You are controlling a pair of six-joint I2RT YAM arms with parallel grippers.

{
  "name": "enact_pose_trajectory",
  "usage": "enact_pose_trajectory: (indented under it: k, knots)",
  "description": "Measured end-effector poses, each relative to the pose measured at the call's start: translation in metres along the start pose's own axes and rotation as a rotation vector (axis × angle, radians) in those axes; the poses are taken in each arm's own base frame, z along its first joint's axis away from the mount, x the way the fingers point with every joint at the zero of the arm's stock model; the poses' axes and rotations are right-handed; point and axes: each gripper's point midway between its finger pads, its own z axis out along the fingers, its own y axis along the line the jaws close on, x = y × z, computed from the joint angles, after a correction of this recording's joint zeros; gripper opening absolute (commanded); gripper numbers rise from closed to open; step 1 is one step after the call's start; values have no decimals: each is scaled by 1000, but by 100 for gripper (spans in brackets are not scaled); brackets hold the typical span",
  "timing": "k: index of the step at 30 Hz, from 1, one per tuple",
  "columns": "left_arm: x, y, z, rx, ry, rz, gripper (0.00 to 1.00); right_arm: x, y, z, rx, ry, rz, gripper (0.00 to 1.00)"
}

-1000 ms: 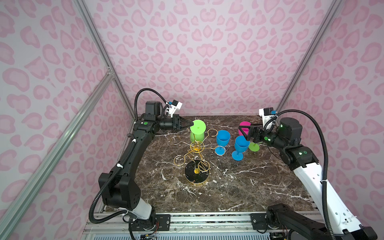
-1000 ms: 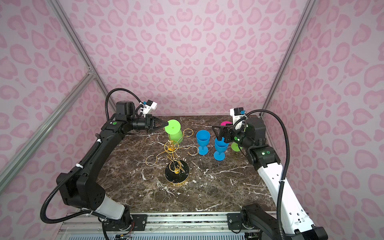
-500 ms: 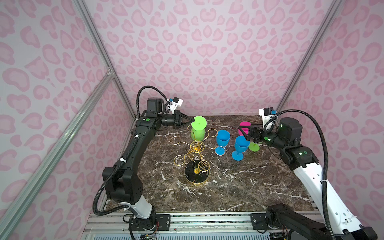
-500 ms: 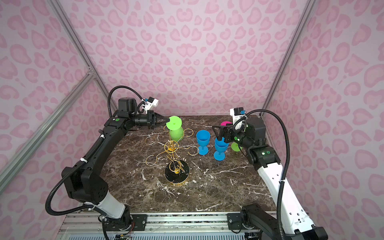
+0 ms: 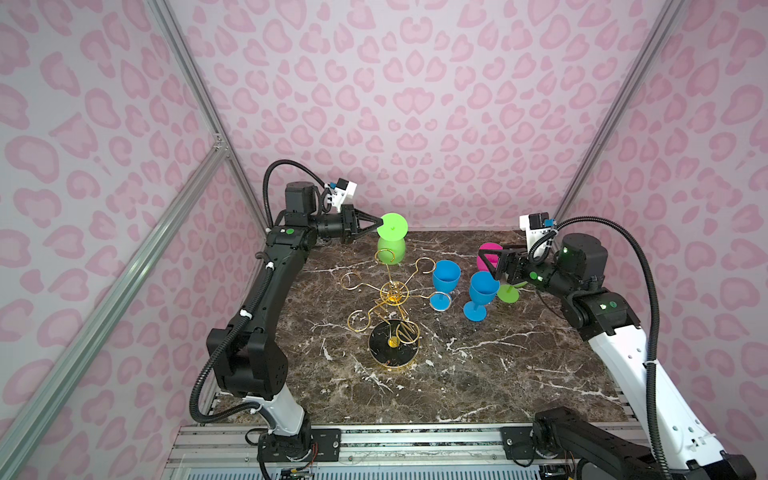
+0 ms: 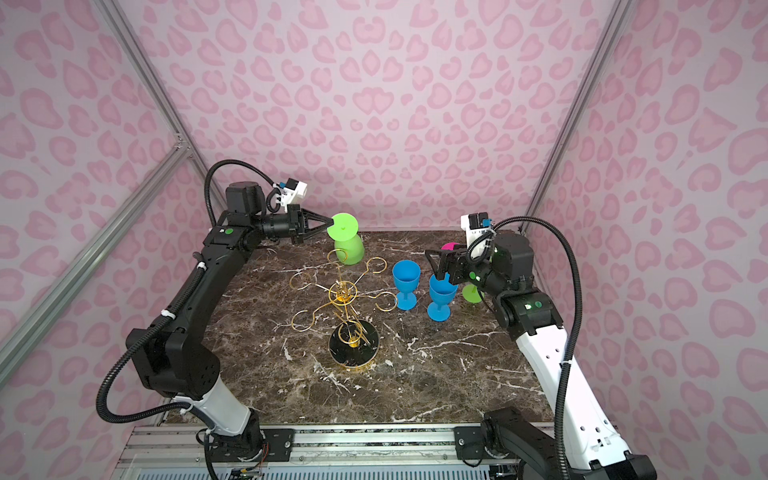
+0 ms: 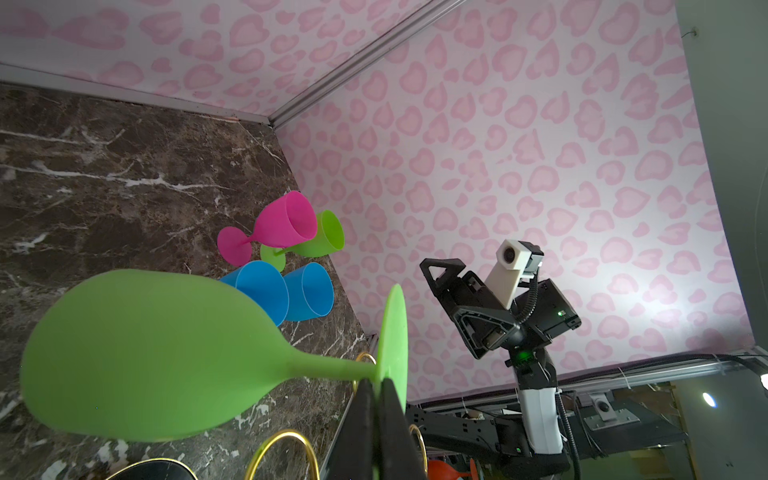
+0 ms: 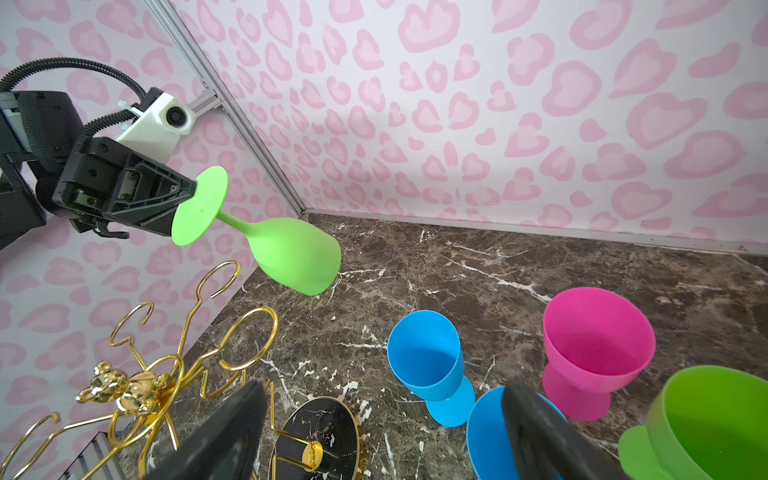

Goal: Take the wine glass off the wine glass rack
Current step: 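Raise the lime-green glass upside down with the left gripper while the right gripper rises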

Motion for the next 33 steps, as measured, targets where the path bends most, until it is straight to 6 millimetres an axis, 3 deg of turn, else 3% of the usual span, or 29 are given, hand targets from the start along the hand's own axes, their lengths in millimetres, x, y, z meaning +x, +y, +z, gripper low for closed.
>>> enact_pose_trajectory:
  k: [9, 12, 20, 24, 30, 33]
  knots:
    - [-31, -4, -26, -1, -102, -1, 4, -4, -3, 3, 19, 5, -30, 90]
    - [-42, -17, -37, 3, -137, 30, 4, -10, 1, 4, 5, -7, -48, 90]
    - [-64, -69, -63, 50, -234, 118, 4, -41, 56, 17, -129, -83, -231, 91]
    - [-60, -94, -69, 81, -246, 132, 4, -50, 83, 23, -191, -143, -327, 91]
    - [-50, -133, -79, 139, -275, 167, 4, -61, 96, 34, -232, -269, -403, 92]
    - [-43, -149, -79, 177, -279, 169, 4, -62, 112, 37, -279, -324, -461, 94]
